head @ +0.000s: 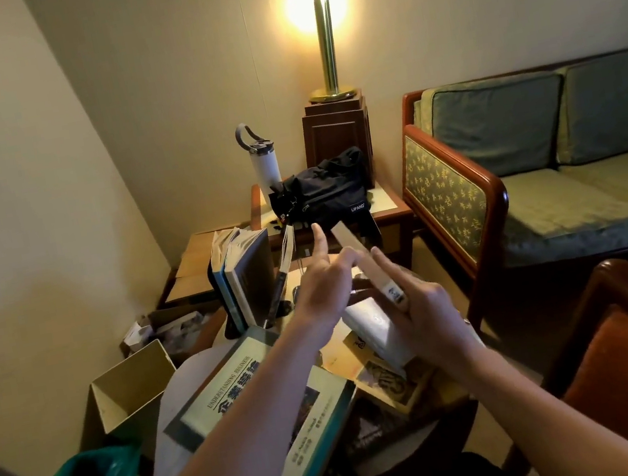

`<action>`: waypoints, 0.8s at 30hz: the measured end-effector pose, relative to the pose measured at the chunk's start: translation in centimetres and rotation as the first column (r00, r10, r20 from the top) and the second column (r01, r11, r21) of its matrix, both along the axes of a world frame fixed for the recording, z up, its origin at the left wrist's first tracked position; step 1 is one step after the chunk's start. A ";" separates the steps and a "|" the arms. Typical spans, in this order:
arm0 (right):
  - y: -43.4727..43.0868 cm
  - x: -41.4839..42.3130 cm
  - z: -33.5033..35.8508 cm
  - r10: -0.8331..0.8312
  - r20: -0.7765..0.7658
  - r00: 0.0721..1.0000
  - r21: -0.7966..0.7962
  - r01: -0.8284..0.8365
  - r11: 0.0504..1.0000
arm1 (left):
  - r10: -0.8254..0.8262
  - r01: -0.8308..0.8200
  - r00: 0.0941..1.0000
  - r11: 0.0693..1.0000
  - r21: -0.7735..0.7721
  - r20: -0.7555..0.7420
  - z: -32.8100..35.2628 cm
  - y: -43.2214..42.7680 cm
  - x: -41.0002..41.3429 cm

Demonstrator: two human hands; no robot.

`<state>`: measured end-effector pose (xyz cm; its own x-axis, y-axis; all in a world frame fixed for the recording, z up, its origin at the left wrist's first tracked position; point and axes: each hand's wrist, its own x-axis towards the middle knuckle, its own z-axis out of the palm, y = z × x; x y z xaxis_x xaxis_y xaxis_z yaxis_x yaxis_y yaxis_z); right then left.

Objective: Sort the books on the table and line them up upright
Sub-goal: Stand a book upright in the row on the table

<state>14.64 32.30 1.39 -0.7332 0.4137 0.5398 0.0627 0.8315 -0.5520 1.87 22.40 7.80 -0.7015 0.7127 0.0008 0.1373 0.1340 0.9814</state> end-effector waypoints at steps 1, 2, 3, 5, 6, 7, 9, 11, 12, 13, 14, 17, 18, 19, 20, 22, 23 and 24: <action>0.1 -0.2 0.1 -0.014 -0.047 0.999 -0.048 0.012 0.999 | -0.004 0.004 1.000 1.000 -0.008 0.008 0.2 -0.3 -0.2; 0.0 -0.3 0.3 -0.031 -0.075 0.997 -0.093 0.024 0.995 | -0.008 0.008 1.000 1.000 -0.005 0.020 0.0 -0.7 -0.6; -0.2 -0.4 0.6 -0.054 -0.085 0.995 -0.137 0.042 0.990 | -0.012 0.012 1.000 1.000 0.000 0.020 -0.2 -1.2 -0.8; -1.0 -0.7 1.1 -0.094 -0.087 0.992 -0.235 0.071 0.969 | -0.030 0.030 1.000 0.999 -0.020 -0.002 -1.4 -2.3 -1.0; -1.3 -0.8 1.1 -0.106 -0.097 0.990 -0.278 0.075 0.958 | -0.025 0.023 0.999 0.998 -0.056 -0.033 -2.3 -2.7 -1.2; -1.7 -0.8 1.1 -0.115 -0.112 0.987 -0.304 0.076 0.950 | -0.023 0.017 0.998 0.995 -0.094 -0.066 -3.1 -3.1 -1.3; -2.1 -0.9 1.2 -0.145 -0.146 0.979 -0.309 0.094 0.946 | -0.039 0.033 0.998 0.993 -0.114 -0.051 -4.2 -3.4 -1.5; -2.0 -1.1 1.7 -0.196 -0.157 0.968 -0.291 0.145 0.946 | -0.090 0.092 0.996 0.994 -0.064 0.027 -4.5 -3.1 -1.4; -2.0 -1.2 2.3 -0.229 -0.157 0.961 -0.302 0.174 0.937 | -0.117 0.119 0.992 0.992 -0.038 0.051 -4.3 -2.9 -1.3; -2.0 -1.3 2.9 -0.260 -0.152 0.953 -0.316 0.203 0.927 | -0.136 0.137 0.990 0.990 -0.020 0.048 -4.0 -2.7 -1.2; -1.9 -1.4 3.5 -0.283 -0.147 0.948 -0.320 0.225 0.920 | -0.154 0.155 0.987 0.988 -0.012 0.033 -3.7 -2.4 -1.2; -1.2 -1.6 5.4 -0.281 -0.083 0.956 -0.257 0.252 0.933 | -0.183 0.183 0.983 0.983 -0.008 -0.015 -3.1 -1.4 -1.7; -0.8 -1.7 5.9 -0.257 -0.050 0.965 -0.207 0.241 0.948 | -0.191 0.190 0.981 0.982 -0.008 -0.031 -3.0 -1.2 -1.9; -0.3 -1.8 6.4 -0.229 0.000 0.973 -0.149 0.227 0.962 | -0.193 0.193 0.980 0.981 -0.009 -0.055 -2.9 -1.2 -2.1; 0.1 -1.8 6.8 -0.205 0.058 0.977 -0.100 0.210 0.973 | -0.185 0.184 0.978 0.983 -0.020 -0.098 -2.9 -1.1 -2.5; 0.6 -2.1 7.8 -0.164 0.168 0.972 -0.055 0.175 0.983 | -0.131 0.116 0.961 0.990 -0.076 -0.242 -2.9 -1.4 -3.4; 0.7 -2.3 8.2 -0.152 0.202 0.968 -0.042 0.163 0.986 | -0.096 0.064 0.945 0.992 -0.113 -0.311 -3.0 -1.6 -4.0; 0.7 -2.6 8.5 -0.149 0.217 0.965 -0.038 0.161 0.986 | -0.075 0.024 0.927 0.990 -0.142 -0.367 -3.2 -1.8 -4.7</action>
